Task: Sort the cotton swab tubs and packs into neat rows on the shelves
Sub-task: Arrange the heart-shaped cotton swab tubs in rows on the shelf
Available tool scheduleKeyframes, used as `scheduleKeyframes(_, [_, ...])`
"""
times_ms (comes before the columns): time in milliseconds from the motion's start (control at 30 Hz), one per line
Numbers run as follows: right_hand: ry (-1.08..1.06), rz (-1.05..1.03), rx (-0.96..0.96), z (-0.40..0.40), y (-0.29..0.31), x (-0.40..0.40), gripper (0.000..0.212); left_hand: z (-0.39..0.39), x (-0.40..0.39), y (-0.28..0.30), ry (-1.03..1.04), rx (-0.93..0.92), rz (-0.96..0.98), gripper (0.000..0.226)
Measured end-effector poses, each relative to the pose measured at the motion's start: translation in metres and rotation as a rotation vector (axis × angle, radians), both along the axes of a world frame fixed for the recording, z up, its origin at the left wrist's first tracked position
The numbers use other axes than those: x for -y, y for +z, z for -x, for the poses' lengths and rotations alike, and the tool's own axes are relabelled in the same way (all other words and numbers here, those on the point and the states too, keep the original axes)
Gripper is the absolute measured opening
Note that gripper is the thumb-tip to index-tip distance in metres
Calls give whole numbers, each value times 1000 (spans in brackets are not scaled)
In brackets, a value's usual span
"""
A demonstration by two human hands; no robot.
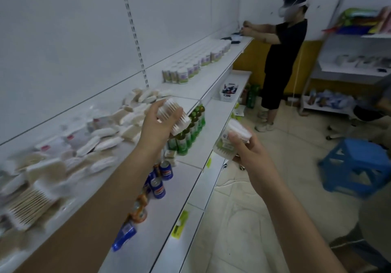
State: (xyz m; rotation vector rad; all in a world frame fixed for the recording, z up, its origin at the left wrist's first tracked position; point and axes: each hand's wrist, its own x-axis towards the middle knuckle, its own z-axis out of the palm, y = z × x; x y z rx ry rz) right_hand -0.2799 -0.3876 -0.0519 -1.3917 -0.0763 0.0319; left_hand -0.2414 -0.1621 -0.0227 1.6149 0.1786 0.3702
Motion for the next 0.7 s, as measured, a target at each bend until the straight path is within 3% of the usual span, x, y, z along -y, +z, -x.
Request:
scheduleKeyframes(133, [-14, 59, 12, -74, -2, 4, 68, -80, 9, -2, -34, 71, 53, 25])
scheduleKeyframes(467, [-61, 131, 77, -245, 13, 21, 42, -263, 25, 10, -84, 140, -92, 29])
scheduleKeyframes(700, [7, 196, 125, -371, -9, 49, 39, -388, 49, 2, -64, 112, -148, 29])
